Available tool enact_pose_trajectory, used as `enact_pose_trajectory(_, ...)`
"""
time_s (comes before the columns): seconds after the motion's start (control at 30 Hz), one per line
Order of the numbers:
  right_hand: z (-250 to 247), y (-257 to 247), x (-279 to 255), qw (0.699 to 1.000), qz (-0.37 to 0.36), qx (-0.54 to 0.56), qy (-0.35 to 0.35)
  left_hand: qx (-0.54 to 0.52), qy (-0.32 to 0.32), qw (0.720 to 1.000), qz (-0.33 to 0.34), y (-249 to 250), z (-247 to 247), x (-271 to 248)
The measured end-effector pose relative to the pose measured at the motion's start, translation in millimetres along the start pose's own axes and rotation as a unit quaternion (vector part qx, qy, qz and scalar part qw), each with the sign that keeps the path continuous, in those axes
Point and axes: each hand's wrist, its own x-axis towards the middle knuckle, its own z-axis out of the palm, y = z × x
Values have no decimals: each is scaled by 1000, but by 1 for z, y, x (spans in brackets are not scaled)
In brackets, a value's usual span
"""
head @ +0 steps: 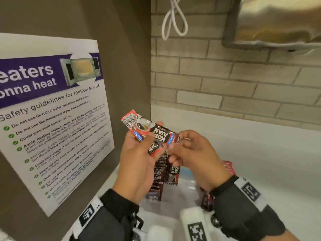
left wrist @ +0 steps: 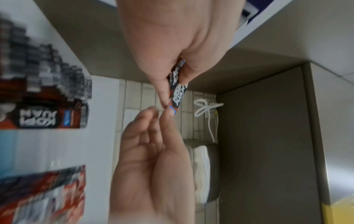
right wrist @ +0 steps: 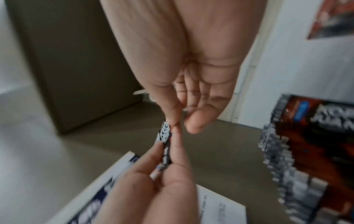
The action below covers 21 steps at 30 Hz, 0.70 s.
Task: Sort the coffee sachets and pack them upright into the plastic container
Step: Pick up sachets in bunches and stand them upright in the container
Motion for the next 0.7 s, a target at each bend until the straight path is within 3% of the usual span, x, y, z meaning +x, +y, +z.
enact_pose_trajectory(0.1,-12,-14,3,998,-6,29,46,-2,-16,1000,-13,-4,1,-7)
enact_pose_trajectory(0.2,-34,-41,6,982,-64,-138,116,-18,2,1000,-8,9,-15,-1)
enact_pose_trajectory(0.23,-40,-52,6,959,-77,-240,131,-24,8,1000,-2,15,-22,2)
enact_pose_trajectory(0.3,-42,-63,5,884,-73,-448,112,-27,19,999,11,24,-37,6)
enact_pose_trajectory(0.4,-24,-48,4,789,-25,-613,35,-14,14,1000,14,27,-54,4)
enact_pose_trajectory(0.57,-2,1,29,732,17,-681,-21,8,-28,1000,1,24,-77,-7)
enact_pose_trajectory(0.7,4,17,46,711,64,-699,-31,16,-45,999,-11,28,-86,-11)
